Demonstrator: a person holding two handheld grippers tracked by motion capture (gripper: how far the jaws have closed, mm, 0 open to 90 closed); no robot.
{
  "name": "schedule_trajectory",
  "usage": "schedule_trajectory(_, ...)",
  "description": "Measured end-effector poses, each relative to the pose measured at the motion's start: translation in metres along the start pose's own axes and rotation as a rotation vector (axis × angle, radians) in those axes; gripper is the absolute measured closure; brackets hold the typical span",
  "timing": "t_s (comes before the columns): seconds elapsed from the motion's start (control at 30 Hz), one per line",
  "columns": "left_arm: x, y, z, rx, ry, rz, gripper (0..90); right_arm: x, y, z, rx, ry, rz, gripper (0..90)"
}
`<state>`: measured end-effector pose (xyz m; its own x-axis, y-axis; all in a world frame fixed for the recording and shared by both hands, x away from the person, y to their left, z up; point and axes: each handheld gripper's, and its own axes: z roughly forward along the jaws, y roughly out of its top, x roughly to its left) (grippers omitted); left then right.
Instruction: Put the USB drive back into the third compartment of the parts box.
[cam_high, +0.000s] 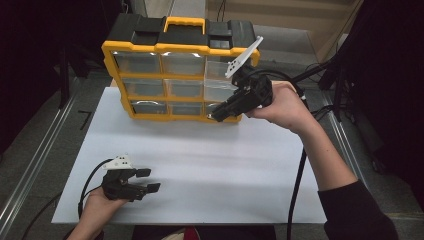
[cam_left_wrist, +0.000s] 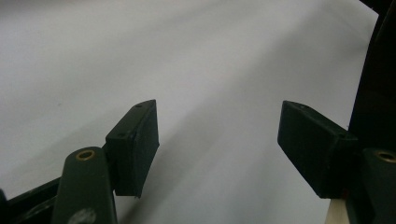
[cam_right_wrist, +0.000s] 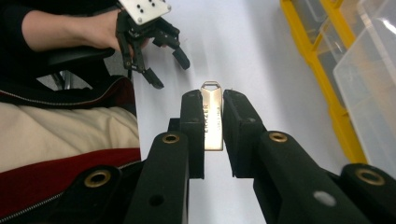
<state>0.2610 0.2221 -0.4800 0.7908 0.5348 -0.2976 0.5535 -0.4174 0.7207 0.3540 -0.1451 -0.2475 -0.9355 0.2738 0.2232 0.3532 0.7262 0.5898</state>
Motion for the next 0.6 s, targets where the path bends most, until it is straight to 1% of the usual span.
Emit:
schedule_trajectory(0.07, 0.000, 0.000, 0.000, 0.001, -0.002, 0.000, 30.7, 0.000, 0.001, -0.002, 0.001, 0.003, 0.008, 76.7)
schedule_trajectory(0.13, 0.000, 0.000, 0.000, -0.001, -0.002, 0.000, 30.7, -0.002, 0.004, -0.007, 0.002, -0.004, 0.006, 76.7)
schedule_trajectory(0.17, 0.000, 0.000, 0.001, -0.002, -0.002, -0.001, 30.7, -0.002, 0.004, -0.007, 0.002, -0.004, 0.006, 76.7)
schedule_trajectory(0.2, 0.000, 0.000, 0.000, -0.001, -0.003, -0.001, 30.6, -0.003, 0.005, -0.009, 0.004, -0.010, 0.013, 76.7)
schedule_trajectory(0.27, 0.000, 0.000, 0.000, 0.000, -0.003, 0.000, 30.6, -0.006, 0.009, -0.017, -0.006, -0.016, 0.007, 76.6)
schedule_trajectory(0.3, 0.000, 0.000, 0.000, 0.000, -0.003, 0.000, 30.7, -0.006, 0.009, -0.017, -0.006, -0.016, 0.007, 76.6)
schedule_trajectory(0.33, 0.000, 0.000, 0.000, 0.000, -0.005, 0.000, 30.7, -0.008, 0.011, -0.022, -0.010, -0.022, 0.009, 76.6)
schedule_trajectory(0.4, 0.000, 0.000, 0.000, 0.000, -0.006, 0.001, 30.7, -0.012, 0.013, -0.028, -0.020, -0.020, 0.002, 76.7)
schedule_trajectory(0.43, 0.000, 0.000, 0.000, 0.000, -0.007, 0.002, 30.6, -0.012, 0.014, -0.030, -0.020, -0.024, 0.013, 76.7)
schedule_trajectory(0.5, 0.000, 0.000, 0.000, 0.000, -0.006, 0.003, 30.7, -0.014, 0.016, -0.033, -0.027, -0.024, 0.012, 76.7)
schedule_trajectory(0.53, 0.000, 0.000, 0.000, 0.000, -0.006, 0.002, 30.6, -0.016, 0.019, -0.039, -0.034, -0.038, 0.015, 76.7)
schedule_trajectory(0.57, 0.000, 0.000, 0.000, 0.000, -0.006, 0.002, 30.6, -0.016, 0.019, -0.039, -0.034, -0.038, 0.015, 76.7)
schedule_trajectory(0.6, 0.000, 0.000, 0.000, 0.001, -0.005, 0.002, 30.6, -0.020, 0.021, -0.043, -0.037, -0.052, 0.022, 76.7)
